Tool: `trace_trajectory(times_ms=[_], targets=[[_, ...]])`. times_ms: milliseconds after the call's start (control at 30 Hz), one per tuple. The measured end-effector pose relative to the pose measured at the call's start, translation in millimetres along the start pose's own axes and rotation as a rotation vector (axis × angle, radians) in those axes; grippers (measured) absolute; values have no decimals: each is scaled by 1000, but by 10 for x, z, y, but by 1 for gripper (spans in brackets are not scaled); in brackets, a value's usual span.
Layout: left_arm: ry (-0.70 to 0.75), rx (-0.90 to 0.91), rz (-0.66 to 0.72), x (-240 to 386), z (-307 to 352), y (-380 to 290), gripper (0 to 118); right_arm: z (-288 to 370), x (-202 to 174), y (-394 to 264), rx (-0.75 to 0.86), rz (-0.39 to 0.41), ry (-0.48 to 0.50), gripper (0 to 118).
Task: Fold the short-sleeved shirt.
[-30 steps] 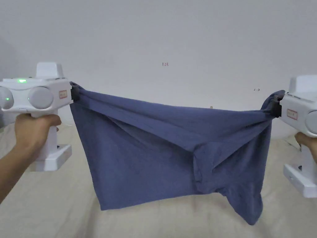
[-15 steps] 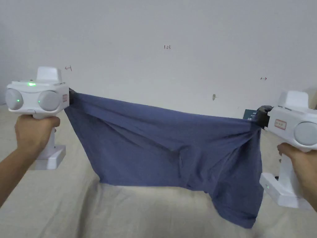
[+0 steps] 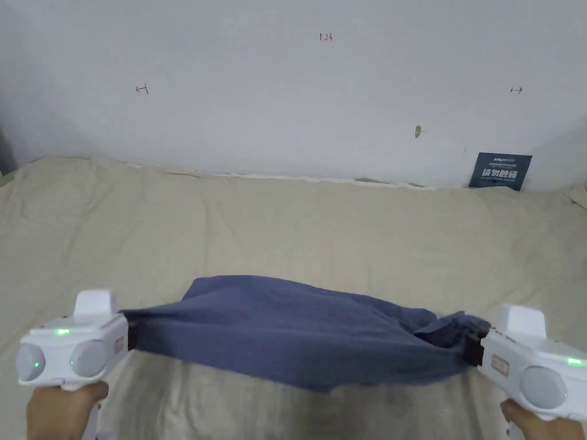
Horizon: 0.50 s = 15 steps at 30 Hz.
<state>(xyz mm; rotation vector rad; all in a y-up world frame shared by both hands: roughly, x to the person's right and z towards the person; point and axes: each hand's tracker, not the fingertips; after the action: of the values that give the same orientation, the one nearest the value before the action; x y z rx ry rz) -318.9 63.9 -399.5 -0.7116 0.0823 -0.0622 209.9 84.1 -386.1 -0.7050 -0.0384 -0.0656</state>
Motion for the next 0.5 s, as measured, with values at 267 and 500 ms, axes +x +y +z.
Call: trace_trajectory(times_ms=[267,500], targets=[[8,-148,-6,-66,508,-1308,4,420,193,-1267,-150,11,-15,7],[12,-263,-18,-159,909,-1940,4,798,276,-1964,-286,-5,-27,7]])
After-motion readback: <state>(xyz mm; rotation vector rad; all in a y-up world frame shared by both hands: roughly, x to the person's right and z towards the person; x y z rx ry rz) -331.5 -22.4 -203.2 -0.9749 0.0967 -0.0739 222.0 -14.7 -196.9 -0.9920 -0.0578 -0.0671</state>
